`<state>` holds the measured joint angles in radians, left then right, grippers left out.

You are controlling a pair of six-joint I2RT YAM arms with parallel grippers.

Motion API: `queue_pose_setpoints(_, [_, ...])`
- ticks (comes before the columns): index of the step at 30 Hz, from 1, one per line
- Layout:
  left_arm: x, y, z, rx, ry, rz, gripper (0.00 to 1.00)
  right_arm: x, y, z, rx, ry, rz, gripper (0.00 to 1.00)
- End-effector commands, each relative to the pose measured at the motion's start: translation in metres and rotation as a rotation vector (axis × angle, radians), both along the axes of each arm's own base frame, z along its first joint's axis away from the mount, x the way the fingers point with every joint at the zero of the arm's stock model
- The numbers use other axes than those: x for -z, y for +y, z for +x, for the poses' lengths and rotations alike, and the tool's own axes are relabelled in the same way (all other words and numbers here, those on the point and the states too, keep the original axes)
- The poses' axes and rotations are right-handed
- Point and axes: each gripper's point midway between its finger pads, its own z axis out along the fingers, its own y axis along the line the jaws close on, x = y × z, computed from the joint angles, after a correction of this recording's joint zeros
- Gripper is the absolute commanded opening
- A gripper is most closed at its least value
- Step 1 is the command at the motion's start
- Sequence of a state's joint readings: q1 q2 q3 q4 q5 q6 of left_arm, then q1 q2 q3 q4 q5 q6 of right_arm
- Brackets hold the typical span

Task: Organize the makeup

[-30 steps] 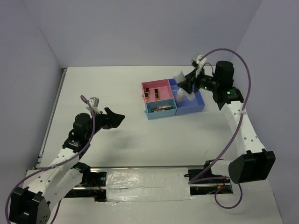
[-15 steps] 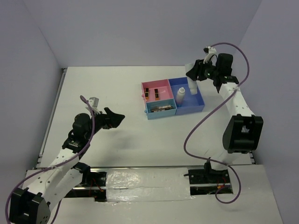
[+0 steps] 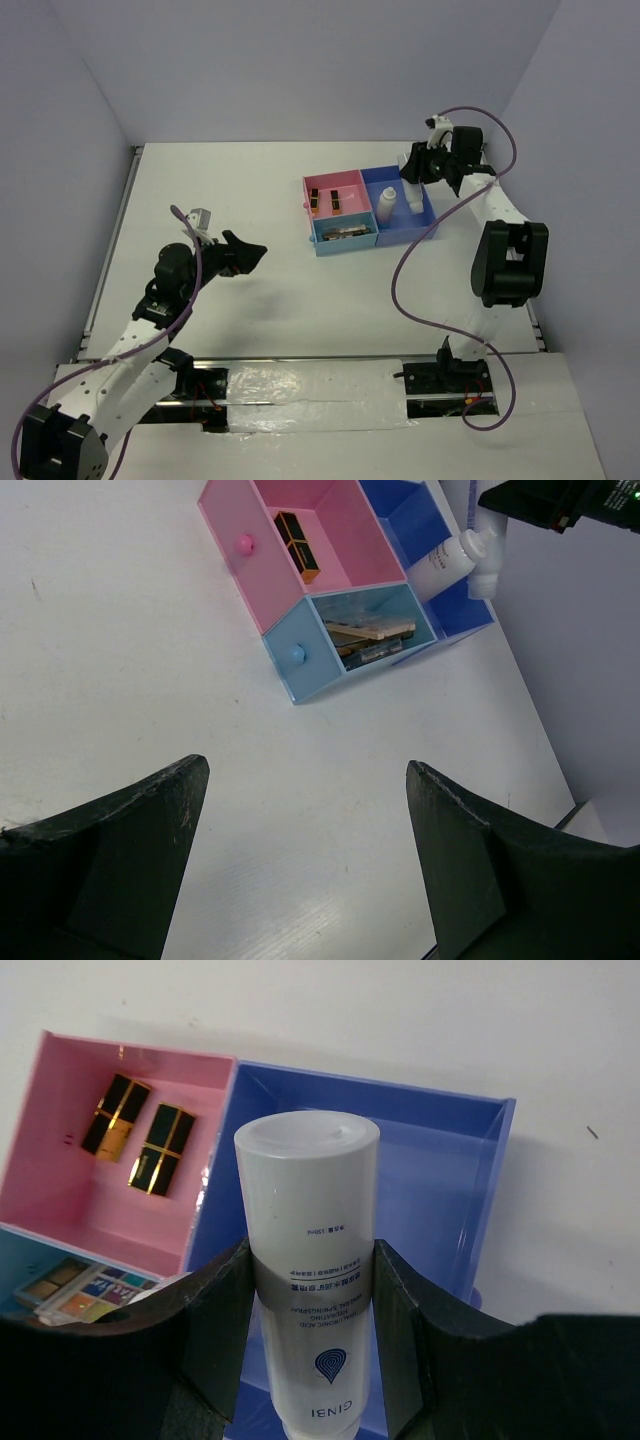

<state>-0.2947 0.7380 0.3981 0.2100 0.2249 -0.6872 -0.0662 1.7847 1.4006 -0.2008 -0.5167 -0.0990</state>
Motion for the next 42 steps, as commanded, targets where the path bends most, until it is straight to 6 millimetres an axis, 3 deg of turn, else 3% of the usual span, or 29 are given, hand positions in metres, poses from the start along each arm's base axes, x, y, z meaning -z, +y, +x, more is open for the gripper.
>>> queue_pose_setpoints(1, [-0.009,0.000,0.004,-0.002,-0.033,-0.014,0.92,-0.004,-0.006,0.017,0.003,-0.070,-0.042,0.34])
queue_pose_setpoints(9, [-0.011,0.001,0.003,-0.006,-0.032,-0.013,0.92,0.019,-0.007,0.017,-0.010,-0.030,-0.064,0.54])
queue_pose_setpoints(14, [-0.012,0.001,0.003,-0.006,-0.035,-0.014,0.92,0.023,-0.008,0.013,-0.005,-0.012,-0.065,0.66])
queue_pose_setpoints(21, [-0.012,0.002,0.003,-0.010,-0.034,-0.006,0.92,0.009,-0.009,0.005,0.005,-0.006,-0.063,0.78])
queue_pose_setpoints(22, [-0.013,0.002,0.002,-0.011,-0.036,-0.005,0.92,-0.003,-0.008,0.003,0.002,-0.026,-0.064,0.82])
queue_pose_setpoints(23, [-0.013,0.003,0.002,-0.012,-0.037,-0.004,0.92,-0.008,-0.009,0.001,-0.004,-0.034,-0.074,0.99])
queue_pose_setpoints(25, [-0.012,0.004,0.001,-0.018,-0.036,-0.001,0.91,-0.020,-0.007,-0.007,-0.016,-0.035,-0.079,1.00])
queue_pose_setpoints(28, [-0.013,0.004,0.000,-0.015,-0.044,-0.005,0.77,-0.047,-0.006,-0.025,-0.045,-0.087,-0.107,1.00])
queue_pose_setpoints(29, [-0.013,0.004,0.000,-0.014,-0.048,-0.008,0.62,-0.067,-0.006,-0.035,-0.055,-0.135,-0.131,1.00])
queue_pose_setpoints(31, [-0.013,0.002,0.001,-0.006,-0.049,-0.010,0.46,-0.079,-0.004,-0.050,-0.084,-0.163,-0.154,1.00])
queue_pose_setpoints(32, [-0.013,0.001,0.001,-0.003,-0.047,-0.008,0.34,-0.097,-0.004,-0.062,-0.087,-0.201,-0.167,0.99])
queue_pose_setpoints(33, [-0.016,0.001,0.002,0.002,-0.053,-0.007,0.32,-0.098,-0.004,-0.070,-0.096,-0.212,-0.186,1.00])
queue_pose_setpoints(34, [-0.015,-0.001,0.003,0.007,-0.051,-0.002,0.32,-0.101,-0.005,-0.077,-0.102,-0.221,-0.198,0.99])
queue_pose_setpoints(35, [-0.017,-0.001,0.004,0.008,-0.052,0.002,0.41,-0.115,-0.005,-0.089,-0.097,-0.254,-0.214,1.00])
queue_pose_setpoints(37, [-0.022,-0.001,0.008,0.011,-0.059,0.014,0.57,-0.116,-0.007,-0.102,-0.085,-0.271,-0.232,1.00])
queue_pose_setpoints(38, [-0.024,-0.002,0.009,0.013,-0.063,0.017,0.75,-0.134,-0.008,-0.114,-0.077,-0.329,-0.247,1.00])
queue_pose_setpoints(39, [-0.029,-0.002,0.012,0.013,-0.070,0.026,0.83,-0.129,-0.007,-0.122,-0.093,-0.336,-0.265,1.00])
queue_pose_setpoints(42, [-0.038,-0.001,0.016,0.012,-0.088,0.044,0.99,-0.140,-0.004,-0.149,-0.097,-0.415,-0.275,1.00])
